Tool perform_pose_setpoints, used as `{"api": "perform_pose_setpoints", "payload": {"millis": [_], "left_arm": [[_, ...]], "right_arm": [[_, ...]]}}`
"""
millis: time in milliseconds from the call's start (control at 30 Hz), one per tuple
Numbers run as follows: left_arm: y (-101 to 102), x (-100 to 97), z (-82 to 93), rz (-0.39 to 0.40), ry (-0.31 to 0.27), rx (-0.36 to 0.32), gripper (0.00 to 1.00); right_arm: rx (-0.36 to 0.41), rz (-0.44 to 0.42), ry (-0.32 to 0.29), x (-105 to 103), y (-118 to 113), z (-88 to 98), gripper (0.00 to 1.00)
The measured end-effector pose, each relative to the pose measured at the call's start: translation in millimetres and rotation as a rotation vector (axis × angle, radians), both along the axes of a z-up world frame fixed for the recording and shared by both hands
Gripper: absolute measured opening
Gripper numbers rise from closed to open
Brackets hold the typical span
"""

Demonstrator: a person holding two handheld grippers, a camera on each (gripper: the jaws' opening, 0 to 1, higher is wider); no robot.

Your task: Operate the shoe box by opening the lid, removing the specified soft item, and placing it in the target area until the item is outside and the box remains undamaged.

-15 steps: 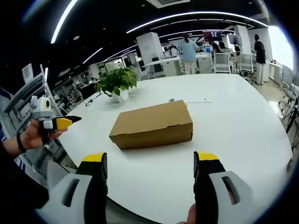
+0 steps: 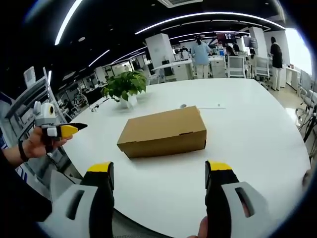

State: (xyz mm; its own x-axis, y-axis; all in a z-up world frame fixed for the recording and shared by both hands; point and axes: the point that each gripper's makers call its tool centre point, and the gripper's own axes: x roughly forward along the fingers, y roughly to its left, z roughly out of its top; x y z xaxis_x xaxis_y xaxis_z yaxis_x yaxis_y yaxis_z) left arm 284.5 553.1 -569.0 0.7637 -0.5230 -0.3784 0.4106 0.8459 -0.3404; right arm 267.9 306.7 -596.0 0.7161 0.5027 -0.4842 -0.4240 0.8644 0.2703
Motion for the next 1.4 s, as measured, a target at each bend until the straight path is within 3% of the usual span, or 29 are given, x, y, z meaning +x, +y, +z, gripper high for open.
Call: {"api": "perform_pose_setpoints", "payload": {"millis": [1400], "left_arm": [[2.7,-2.0,-10.8,0.014,0.026,-0.002,0.81]], "right_arm": [[0.006,0.002,0.022,-0.3,-0.2,-11.7,0.71]]}}
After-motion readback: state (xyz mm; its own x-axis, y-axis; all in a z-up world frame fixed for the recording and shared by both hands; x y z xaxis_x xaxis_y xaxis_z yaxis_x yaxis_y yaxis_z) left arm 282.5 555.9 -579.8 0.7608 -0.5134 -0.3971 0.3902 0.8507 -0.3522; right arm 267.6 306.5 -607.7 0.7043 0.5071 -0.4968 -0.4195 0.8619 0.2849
